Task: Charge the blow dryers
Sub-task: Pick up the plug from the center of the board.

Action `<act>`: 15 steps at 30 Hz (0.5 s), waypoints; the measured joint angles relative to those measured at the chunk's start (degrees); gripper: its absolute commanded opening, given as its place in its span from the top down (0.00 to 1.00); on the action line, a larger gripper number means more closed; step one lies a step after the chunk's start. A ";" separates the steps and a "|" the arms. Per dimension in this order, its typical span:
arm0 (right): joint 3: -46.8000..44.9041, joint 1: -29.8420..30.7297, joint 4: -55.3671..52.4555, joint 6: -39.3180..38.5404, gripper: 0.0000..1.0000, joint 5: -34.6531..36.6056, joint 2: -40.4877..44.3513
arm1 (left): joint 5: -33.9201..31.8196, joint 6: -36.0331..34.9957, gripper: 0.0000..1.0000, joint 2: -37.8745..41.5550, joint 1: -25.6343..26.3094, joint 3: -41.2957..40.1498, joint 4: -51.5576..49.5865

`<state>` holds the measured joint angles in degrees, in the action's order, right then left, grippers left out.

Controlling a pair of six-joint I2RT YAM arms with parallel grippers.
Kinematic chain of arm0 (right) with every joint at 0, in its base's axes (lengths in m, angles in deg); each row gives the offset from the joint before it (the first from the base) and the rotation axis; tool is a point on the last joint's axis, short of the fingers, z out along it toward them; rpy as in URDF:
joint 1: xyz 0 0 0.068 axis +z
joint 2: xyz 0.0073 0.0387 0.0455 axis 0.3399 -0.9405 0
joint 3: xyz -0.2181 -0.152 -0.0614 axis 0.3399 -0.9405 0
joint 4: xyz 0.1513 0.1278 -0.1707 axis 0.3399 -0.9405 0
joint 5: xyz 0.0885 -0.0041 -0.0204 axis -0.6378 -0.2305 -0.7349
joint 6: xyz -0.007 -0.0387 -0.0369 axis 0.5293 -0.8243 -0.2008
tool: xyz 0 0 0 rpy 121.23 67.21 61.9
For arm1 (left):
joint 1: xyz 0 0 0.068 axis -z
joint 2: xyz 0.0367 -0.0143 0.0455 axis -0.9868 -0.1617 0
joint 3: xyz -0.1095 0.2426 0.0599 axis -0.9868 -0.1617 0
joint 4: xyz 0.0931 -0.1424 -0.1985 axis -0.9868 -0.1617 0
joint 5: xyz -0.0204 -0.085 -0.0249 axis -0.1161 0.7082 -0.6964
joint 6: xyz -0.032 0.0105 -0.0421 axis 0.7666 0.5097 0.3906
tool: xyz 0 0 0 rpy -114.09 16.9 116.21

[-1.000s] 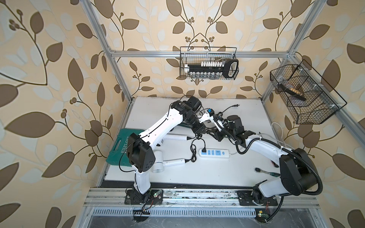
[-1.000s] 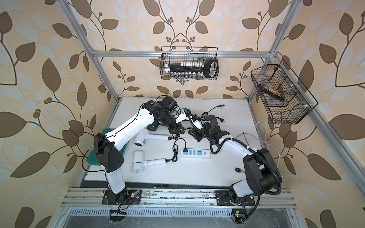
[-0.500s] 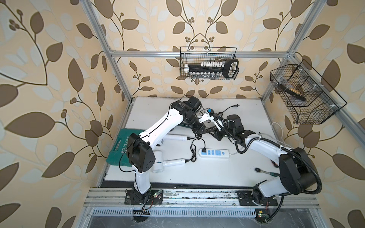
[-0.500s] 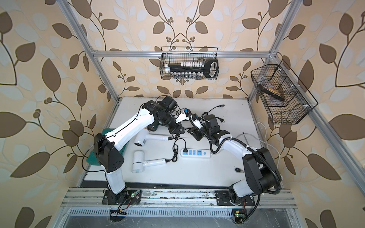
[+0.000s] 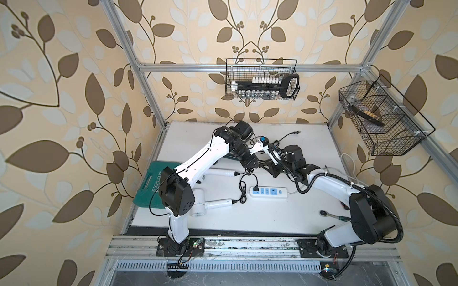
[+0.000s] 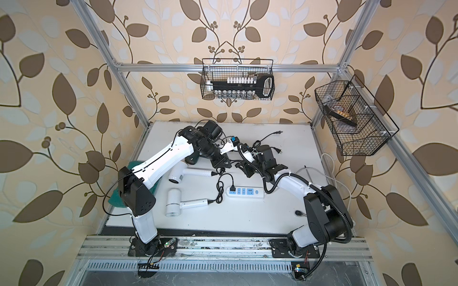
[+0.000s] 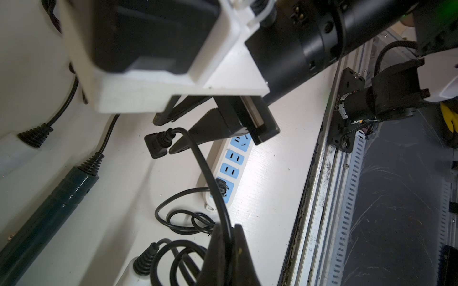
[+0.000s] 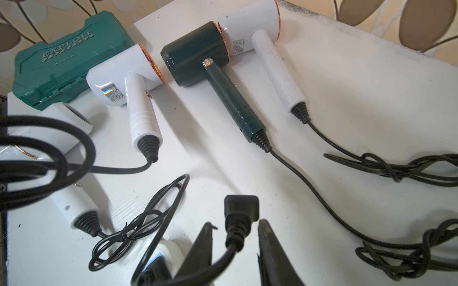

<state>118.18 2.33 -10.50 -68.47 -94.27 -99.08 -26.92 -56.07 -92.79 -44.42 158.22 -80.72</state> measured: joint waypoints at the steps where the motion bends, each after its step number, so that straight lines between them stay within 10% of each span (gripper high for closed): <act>1: 0.00 0.00 0.02 0.04 0.68 0.07 0.00 | 0.00 0.00 1.00 0.00 0.00 0.00 -0.04; 15: -0.04 0.02 0.68 1.36 0.66 1.79 -0.09 | 0.50 0.00 1.00 0.00 0.00 0.00 -0.22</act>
<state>118.14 2.35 -9.83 -67.11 -92.48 -99.17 -26.42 -56.07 -92.79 -44.42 158.22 -80.94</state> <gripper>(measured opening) 0.335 0.055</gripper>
